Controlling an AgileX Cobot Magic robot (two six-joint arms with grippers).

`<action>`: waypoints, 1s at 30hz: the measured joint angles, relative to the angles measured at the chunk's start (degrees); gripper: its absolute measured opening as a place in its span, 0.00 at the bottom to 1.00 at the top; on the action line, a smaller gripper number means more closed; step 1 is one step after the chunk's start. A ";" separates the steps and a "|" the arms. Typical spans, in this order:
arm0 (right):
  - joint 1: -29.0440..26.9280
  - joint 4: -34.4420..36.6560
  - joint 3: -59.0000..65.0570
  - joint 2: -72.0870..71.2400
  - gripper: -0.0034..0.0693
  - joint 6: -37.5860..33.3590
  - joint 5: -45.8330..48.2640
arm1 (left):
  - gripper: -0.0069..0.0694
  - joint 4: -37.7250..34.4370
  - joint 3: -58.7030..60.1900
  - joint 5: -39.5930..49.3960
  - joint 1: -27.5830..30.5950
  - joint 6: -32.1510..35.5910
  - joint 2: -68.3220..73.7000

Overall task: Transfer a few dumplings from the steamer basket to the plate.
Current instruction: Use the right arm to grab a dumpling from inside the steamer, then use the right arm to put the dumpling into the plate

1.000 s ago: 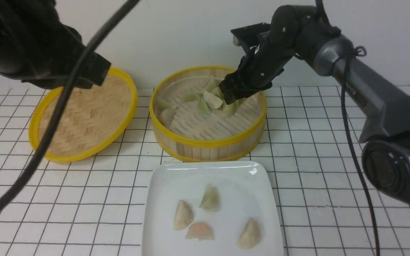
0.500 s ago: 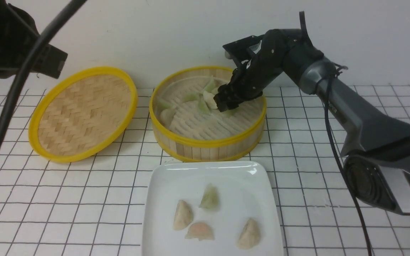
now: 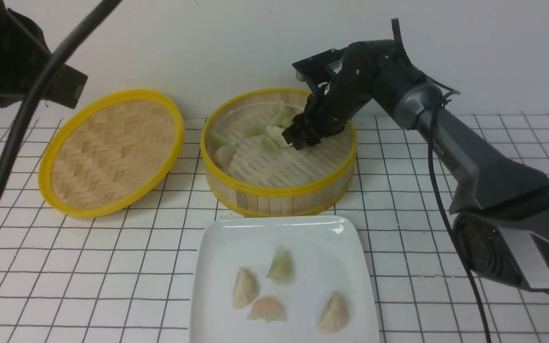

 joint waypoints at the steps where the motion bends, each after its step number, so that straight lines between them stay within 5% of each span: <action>1: 0.00 -0.45 -0.31 -0.24 0.38 0.61 0.62 | 0.08 0.07 0.00 0.02 0.00 0.00 0.00; 12: 0.00 2.03 4.82 -9.48 0.33 4.25 2.17 | 0.08 1.87 0.00 0.07 0.00 0.00 0.00; 24: 5.77 5.99 57.43 -40.30 0.33 2.11 1.44 | 0.08 2.89 0.00 0.13 0.00 0.00 0.00; 30: 11.71 6.98 70.84 -42.19 0.33 1.83 -7.07 | 0.08 2.84 0.00 0.16 0.00 0.00 0.00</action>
